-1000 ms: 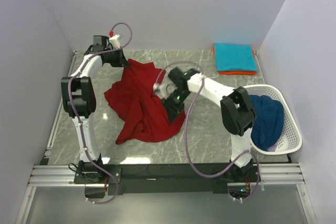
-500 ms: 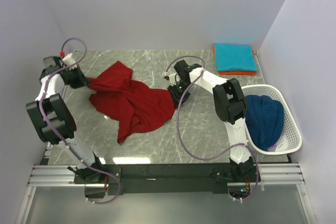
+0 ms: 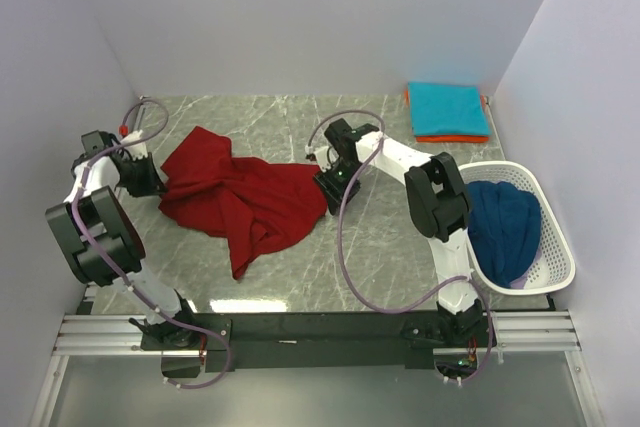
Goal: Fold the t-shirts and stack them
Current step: Flatten the tshirt out
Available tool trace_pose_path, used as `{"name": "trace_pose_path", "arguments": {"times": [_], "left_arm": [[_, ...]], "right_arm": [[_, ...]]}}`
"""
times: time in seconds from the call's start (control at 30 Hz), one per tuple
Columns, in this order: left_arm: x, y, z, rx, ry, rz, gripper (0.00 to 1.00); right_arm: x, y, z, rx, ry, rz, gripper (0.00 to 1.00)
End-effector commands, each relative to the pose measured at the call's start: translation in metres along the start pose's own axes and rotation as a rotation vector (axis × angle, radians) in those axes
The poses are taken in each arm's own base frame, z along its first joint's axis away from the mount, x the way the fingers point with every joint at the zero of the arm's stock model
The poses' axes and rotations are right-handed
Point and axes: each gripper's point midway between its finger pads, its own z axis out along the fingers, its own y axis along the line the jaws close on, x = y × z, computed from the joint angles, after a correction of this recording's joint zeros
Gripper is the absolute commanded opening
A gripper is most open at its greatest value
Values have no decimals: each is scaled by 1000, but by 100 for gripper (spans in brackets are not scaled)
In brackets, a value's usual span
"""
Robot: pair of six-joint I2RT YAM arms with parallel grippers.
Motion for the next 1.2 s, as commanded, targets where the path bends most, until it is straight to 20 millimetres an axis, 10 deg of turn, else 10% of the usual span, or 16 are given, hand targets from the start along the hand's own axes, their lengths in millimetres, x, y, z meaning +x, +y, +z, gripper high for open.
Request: {"name": "trace_pose_path", "arguments": {"times": [0.0,0.37,0.67,0.83,0.93,1.0,1.17], "left_arm": [[-33,-10,3,11,-42,81,1],[-63,-28,16,48,-58,84,0],[-71,-34,15,64,-73,96,0],[-73,-36,15,72,-74,98,0],[-82,-44,16,79,-80,123,1],[-94,-47,17,69,-85,155,1],[-129,-72,37,83,-100,235,1]], "right_arm": [[-57,5,-53,58,-201,-75,54],[-158,-12,-28,179,-370,-67,70],[-169,-7,3,263,-357,-133,72],[-141,-13,30,290,-249,-151,60],[-109,-15,49,272,-134,-149,32],[-70,-13,54,237,-22,-143,4],[30,12,34,149,121,-188,0]]}}
